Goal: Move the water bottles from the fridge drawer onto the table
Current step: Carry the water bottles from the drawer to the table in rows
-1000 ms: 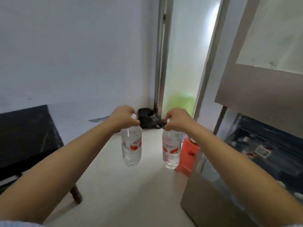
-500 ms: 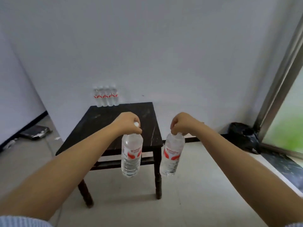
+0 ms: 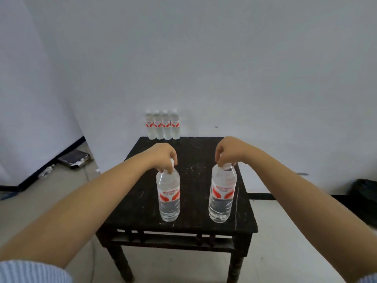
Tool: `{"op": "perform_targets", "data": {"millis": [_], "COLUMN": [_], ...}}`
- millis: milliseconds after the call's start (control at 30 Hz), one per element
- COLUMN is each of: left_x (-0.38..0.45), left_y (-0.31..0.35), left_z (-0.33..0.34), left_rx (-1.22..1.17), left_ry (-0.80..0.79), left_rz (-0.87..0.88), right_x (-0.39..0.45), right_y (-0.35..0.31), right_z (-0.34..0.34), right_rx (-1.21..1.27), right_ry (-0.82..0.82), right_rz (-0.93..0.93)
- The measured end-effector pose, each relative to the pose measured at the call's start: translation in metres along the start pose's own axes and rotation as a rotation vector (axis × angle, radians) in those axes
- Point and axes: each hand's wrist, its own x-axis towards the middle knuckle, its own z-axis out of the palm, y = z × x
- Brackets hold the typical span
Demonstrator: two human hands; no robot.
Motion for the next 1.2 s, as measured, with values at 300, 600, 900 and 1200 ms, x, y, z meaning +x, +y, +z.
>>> {"op": "perform_targets", "data": {"millis": [300,600,900,1200], "left_x": [0.168,0.350,0.524,0.665], "left_y": [-0.051,-0.108,-0.143,-0.157], "left_z": [-0.042,-0.087,-0.105,-0.061], "left_rx": [0.002,0.106,0.036,0.035], "left_ry": [0.067,0.037,-0.009,-0.017], "left_rz": [-0.046,0.139,0.268,0.284], "right_x": [0.194,0.373,0.525,0.655], "right_y": [0.017,0.023,0.041,0.087], "right_z": [-0.033,-0.038,-0.035,-0.003], "right_rx": [-0.102,-0.143,-0.137,-0.157], "right_ry": [0.008,0.015,0.050,0.007], "right_rz": [-0.038,0.078,0.227,0.189]}}
